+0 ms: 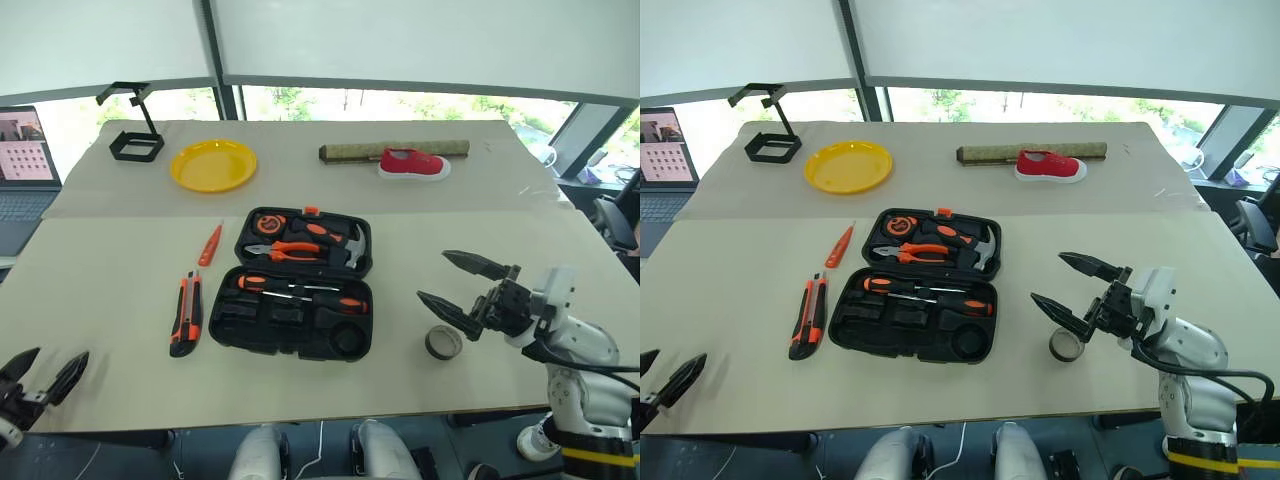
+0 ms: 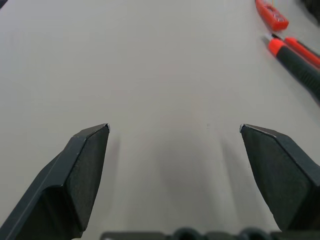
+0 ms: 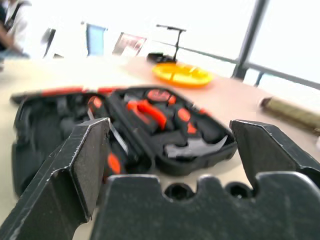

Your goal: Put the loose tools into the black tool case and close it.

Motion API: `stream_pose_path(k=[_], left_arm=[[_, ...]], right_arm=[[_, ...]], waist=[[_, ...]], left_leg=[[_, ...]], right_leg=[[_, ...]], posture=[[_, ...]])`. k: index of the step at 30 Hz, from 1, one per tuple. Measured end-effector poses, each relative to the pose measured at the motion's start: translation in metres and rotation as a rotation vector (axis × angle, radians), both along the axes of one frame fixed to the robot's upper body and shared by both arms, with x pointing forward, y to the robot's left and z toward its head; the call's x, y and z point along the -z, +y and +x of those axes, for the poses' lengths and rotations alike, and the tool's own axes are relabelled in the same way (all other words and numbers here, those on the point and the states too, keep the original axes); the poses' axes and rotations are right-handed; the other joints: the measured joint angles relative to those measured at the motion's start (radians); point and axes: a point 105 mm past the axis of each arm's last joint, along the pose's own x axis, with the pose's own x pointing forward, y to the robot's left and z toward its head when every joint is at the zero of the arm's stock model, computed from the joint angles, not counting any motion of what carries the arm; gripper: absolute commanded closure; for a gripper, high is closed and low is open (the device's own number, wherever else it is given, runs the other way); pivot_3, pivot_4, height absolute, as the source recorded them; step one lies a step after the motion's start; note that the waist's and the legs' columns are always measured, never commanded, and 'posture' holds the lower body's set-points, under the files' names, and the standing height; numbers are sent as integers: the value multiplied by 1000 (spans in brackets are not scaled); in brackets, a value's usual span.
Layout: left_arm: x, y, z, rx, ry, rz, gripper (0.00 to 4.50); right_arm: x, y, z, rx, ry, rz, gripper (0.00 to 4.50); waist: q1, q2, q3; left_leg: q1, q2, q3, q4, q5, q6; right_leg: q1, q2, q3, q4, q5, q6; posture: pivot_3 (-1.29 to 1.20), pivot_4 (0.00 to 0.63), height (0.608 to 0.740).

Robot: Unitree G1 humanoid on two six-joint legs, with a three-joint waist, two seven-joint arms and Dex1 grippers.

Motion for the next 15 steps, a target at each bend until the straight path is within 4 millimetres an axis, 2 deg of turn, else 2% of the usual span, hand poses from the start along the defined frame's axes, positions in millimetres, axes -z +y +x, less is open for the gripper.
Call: stream_pose_path(k=[6,7,10,12,15], left_arm=[[-37,-40,72,176,15,-50,0],[-46,-53,90,216,33,-57,0],[-61,-84,121,312,80,-48,0],[-58,-100,143,331,147,-9,0],[-47,-110,168,295,234,36,0]], right_arm=[[-22,19,-6,-15,-96,62,34],[-28,25,-9,-42,-119,76,34],[-38,37,-12,-112,-148,88,34],[-40,39,-14,-144,-130,86,34],[-40,41,-14,-160,-127,76,34]], waist=[[12,-1,1],[12,-1,1],[8,-1,1],[7,-1,1],[2,-2,1]], left_leg=[[1,-1,0,0,1,-1],[1,-1,1,0,2,1],[1,-2,1,0,2,2],[1,-4,1,0,2,2],[0,-4,1,-1,1,1]], right_leg=[[0,1,1,0,3,5],[1,1,1,0,4,5],[1,1,2,1,4,6],[1,3,2,0,5,6],[1,6,3,0,4,6]], posture=[[0,150,740],[0,150,740],[0,150,740],[0,150,740],[0,150,740]])
